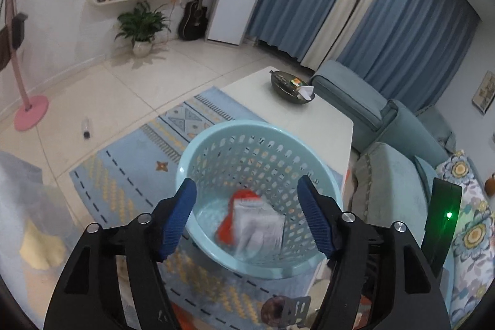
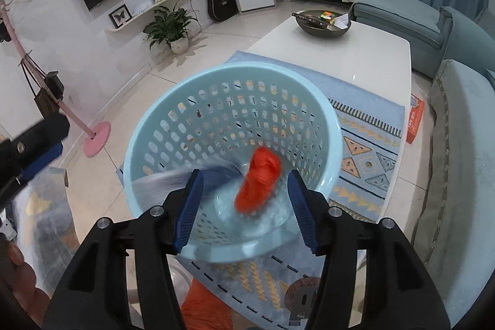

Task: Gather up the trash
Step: 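Carry the carton and bag over the blue basket and open both tools, then grasp the pink-white tube with the left tool while the right tool grasps the orange cup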

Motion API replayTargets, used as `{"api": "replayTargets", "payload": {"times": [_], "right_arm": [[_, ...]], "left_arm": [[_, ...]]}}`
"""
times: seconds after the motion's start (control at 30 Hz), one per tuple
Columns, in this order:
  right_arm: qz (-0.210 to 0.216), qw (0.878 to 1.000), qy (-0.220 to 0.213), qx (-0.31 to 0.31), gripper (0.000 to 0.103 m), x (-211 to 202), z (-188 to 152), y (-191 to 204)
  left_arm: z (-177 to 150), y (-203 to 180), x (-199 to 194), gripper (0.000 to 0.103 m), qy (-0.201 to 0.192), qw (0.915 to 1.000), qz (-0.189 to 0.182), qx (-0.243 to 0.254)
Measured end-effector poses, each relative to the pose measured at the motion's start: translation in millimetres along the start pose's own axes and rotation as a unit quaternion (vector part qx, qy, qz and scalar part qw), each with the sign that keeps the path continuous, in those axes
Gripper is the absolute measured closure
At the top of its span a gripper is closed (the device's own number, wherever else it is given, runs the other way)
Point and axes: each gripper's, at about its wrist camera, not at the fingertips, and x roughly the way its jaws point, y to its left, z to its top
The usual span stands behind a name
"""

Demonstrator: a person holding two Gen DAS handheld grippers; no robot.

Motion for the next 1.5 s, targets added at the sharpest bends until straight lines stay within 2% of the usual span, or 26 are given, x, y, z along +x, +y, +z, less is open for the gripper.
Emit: {"api": "replayTargets", "payload": {"times": [0.1,0.17,0.23,0.27,0.43,0.6,0.67,0.8,0.9,1.03,1.2,1.27,1.3,1.4,1.5], "right_arm": [[-0.001,1.000,-0.015,-0.012,0.040,3,3,11],[-0.001,1.000,-0.025,-0.015,0.033,8,5,18],[-0.013,0.999,-0.035,-0.020,0.021,16,8,29],[-0.030,0.998,-0.047,-0.030,0.020,22,9,39],[-0.096,0.988,-0.084,-0.086,0.020,50,10,77],[-0.177,0.970,-0.105,-0.132,0.020,83,10,101],[-0.190,0.967,-0.097,-0.138,0.020,93,13,103],[-0.187,0.970,-0.086,-0.129,0.020,93,17,109],[-0.175,0.975,-0.075,-0.115,0.020,86,9,112],[-0.154,0.978,-0.082,-0.115,0.020,63,-12,125],[-0.141,0.979,-0.068,-0.133,0.020,59,-35,146],[-0.133,0.979,-0.059,-0.142,0.020,59,-38,152],[-0.130,0.979,-0.064,-0.144,0.020,54,-38,155],[-0.135,0.972,-0.120,-0.149,0.020,16,-35,167],[-0.090,0.970,-0.171,-0.145,0.020,-43,-32,185]], "left_arm": [[1,11,-13,0.035,-0.006,0.9998,0.015,-0.011],[-1,19,-34,0.031,-0.020,0.9994,0.024,-0.012],[-2,21,-52,0.030,-0.030,0.9989,0.035,-0.007],[-5,25,-67,0.030,-0.037,0.9983,0.046,-0.003],[-23,36,-124,0.030,-0.059,0.9950,0.078,0.016],[-54,58,-182,0.030,-0.079,0.9885,0.128,0.007],[-67,70,-206,0.030,-0.090,0.9846,0.149,-0.002],[-92,93,-243,0.030,-0.097,0.9773,0.185,-0.035],[-120,110,-278,0.030,-0.103,0.9644,0.238,-0.052],[-156,136,-322,0.030,-0.105,0.9454,0.296,-0.089],[-200,169,-377,0.029,-0.112,0.9173,0.345,-0.163],[-214,175,-389,0.027,-0.115,0.9101,0.355,-0.181],[-221,181,-397,0.026,-0.115,0.9057,0.359,-0.193],[-232,194,-411,0.024,-0.114,0.8946,0.365,-0.232],[-243,208,-415,0.024,-0.107,0.8844,0.353,-0.285]]}}
